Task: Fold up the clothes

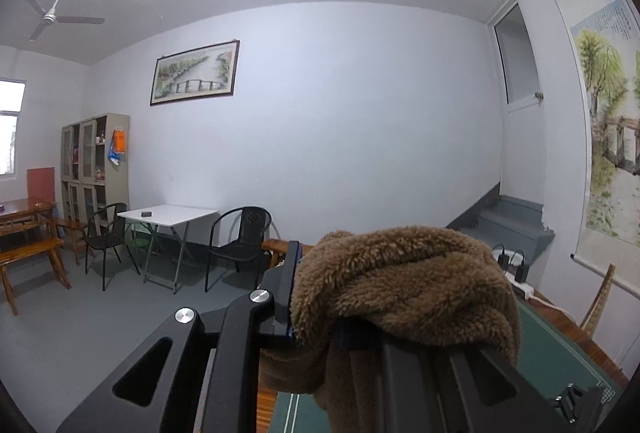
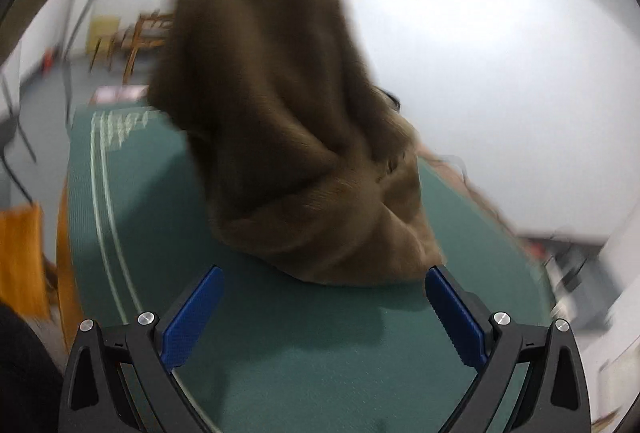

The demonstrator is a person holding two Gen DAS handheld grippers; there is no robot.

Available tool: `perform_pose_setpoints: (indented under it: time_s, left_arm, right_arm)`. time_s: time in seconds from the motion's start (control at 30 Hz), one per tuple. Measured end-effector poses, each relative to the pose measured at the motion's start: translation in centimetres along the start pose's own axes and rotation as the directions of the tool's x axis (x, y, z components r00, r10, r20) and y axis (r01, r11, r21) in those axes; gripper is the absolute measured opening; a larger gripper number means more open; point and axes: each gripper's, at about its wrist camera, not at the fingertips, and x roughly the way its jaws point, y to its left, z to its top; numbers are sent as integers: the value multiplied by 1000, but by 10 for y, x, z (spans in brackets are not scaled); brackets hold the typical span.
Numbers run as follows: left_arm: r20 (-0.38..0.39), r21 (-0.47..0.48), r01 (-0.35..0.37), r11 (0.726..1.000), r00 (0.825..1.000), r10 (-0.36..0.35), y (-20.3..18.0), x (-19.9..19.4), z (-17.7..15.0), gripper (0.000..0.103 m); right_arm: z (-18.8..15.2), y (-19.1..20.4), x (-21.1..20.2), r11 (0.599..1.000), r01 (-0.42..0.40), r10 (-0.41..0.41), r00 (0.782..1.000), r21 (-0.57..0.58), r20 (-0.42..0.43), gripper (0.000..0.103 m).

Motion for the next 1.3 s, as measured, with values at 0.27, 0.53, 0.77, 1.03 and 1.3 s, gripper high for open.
perform_pose_setpoints:
  time_s: [0.27,0.53,0.77,1.03,1.3]
  left_arm:
    - [6,-30,4,1000,1000,-4,9,-12,-4,16]
    - [-4,-64,-24,998,1000,23,34,-32,-6,16]
    - [-39,-139,-40,989,999,35,61,-27,-15,17]
    - [-148,-134,-30,991,989,10,57,5,-59,19]
    - [-223,-140,-68,988,974,36,57,35,-79,19]
  right_arm:
    - [35,-51,34,886,-239,241,969,397,47,98]
    - [22,-47,98,871,-170,256,958,462,-131,11]
    - [29,-135,-33,751,-72,-68,980,656,186,9]
    - [-2,-140,-141,746,121,-329,922,655,204,10]
    - [-56,-98,-79,866,149,-174,985,478,7,83]
